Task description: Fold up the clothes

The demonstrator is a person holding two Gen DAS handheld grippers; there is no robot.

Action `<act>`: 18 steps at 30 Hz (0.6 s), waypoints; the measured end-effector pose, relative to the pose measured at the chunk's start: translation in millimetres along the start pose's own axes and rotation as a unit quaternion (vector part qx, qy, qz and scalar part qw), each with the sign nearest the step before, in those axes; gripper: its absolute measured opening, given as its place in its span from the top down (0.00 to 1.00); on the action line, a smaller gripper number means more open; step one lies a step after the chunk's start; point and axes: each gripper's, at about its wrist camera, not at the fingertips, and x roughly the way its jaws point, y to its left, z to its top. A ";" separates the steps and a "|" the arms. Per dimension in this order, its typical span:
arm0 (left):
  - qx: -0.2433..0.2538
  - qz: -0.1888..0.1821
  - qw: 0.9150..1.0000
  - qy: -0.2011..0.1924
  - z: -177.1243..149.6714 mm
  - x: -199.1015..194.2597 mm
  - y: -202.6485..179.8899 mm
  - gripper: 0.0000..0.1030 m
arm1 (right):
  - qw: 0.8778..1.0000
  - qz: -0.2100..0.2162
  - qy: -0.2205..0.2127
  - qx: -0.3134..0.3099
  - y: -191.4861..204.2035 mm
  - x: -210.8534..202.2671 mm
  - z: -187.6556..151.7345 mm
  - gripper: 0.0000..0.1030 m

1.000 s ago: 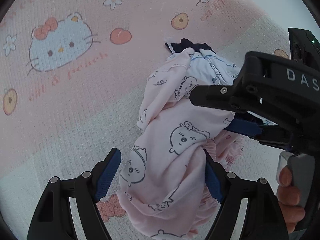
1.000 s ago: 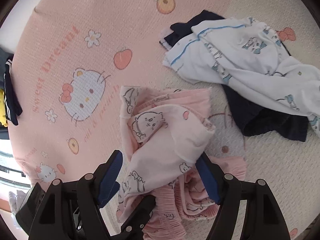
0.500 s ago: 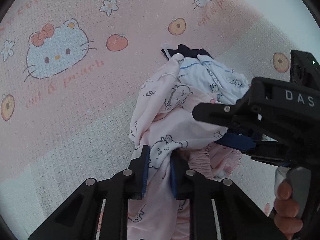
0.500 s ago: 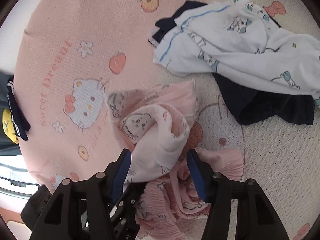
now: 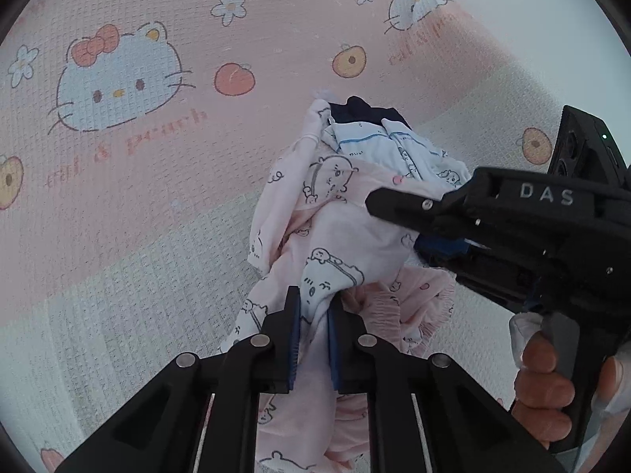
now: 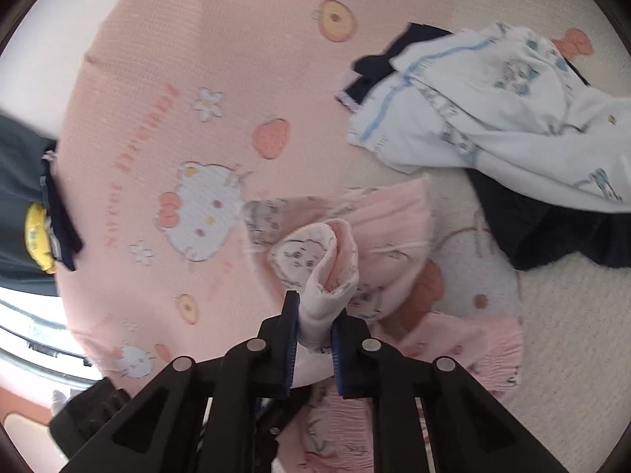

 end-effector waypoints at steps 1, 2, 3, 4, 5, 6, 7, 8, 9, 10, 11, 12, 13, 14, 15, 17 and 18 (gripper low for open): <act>-0.004 -0.002 1.000 -0.001 -0.5 -1.1 1.8 0.90 | 1.000 0.011 -0.002 -0.005 3.3 -0.5 -0.3 0.88; -0.007 -0.002 1.000 -0.003 -1.1 -3.0 3.7 0.90 | 1.000 0.028 -0.004 -0.011 7.1 -1.2 -0.7 0.88; -0.009 0.002 1.000 -0.009 -1.7 -6.3 5.7 0.91 | 0.999 0.045 -0.002 -0.016 11.9 -0.7 -1.4 0.88; -0.012 0.006 1.000 -0.014 -2.4 -9.5 7.8 0.90 | 0.998 0.055 0.003 -0.020 16.7 2.0 -1.5 0.88; -0.013 0.008 1.000 -0.020 -3.1 -13.1 10.1 0.91 | 0.998 0.053 0.009 -0.030 22.5 4.6 -3.0 0.88; -0.014 0.009 1.000 -0.022 -3.4 -16.0 13.1 0.91 | 0.998 0.050 0.014 -0.042 28.5 7.2 -4.8 0.88; -0.016 0.008 1.000 -0.020 -3.3 -16.8 16.8 0.90 | 0.997 0.047 0.019 -0.050 31.9 9.0 -6.1 0.88; -0.020 0.010 1.000 -0.020 -3.6 -18.0 20.8 0.90 | 0.997 0.043 0.025 -0.056 35.0 11.2 -7.9 0.88; -0.028 0.015 0.999 -0.022 -4.1 -19.5 25.6 0.90 | 0.997 0.039 0.031 -0.062 38.1 13.5 -9.7 0.88; -0.038 0.016 0.999 -0.024 -4.1 -20.8 30.7 0.90 | 0.997 0.035 0.034 -0.067 40.4 15.3 -11.4 0.88; -0.046 0.015 0.999 -0.024 -3.6 -21.3 35.4 0.89 | 0.996 0.033 0.038 -0.069 41.6 16.7 -12.8 0.88; -0.051 0.012 0.998 -0.020 -2.3 -20.5 39.5 0.88 | 0.996 0.033 0.041 -0.070 42.1 18.4 -13.4 0.88; -0.054 0.009 0.998 -0.019 -1.5 -20.9 42.9 0.84 | 0.996 0.033 0.041 -0.070 43.2 20.3 -14.1 0.88; -0.053 0.008 0.998 -0.022 -1.6 -23.0 44.7 0.71 | 0.996 0.033 0.041 -0.069 43.1 21.2 -14.4 0.88; -0.050 0.011 0.998 -0.024 -2.0 -25.5 45.5 0.59 | 0.996 0.037 0.040 -0.066 41.5 20.4 -14.4 0.88; -0.049 0.017 0.998 -0.029 -1.2 -29.0 46.5 0.28 | 0.996 0.046 0.039 -0.060 38.2 19.4 -13.9 0.88; -0.050 0.016 0.998 -0.031 -0.8 -30.6 47.1 0.28 | 0.996 0.048 0.037 -0.057 36.9 19.2 -13.5 0.88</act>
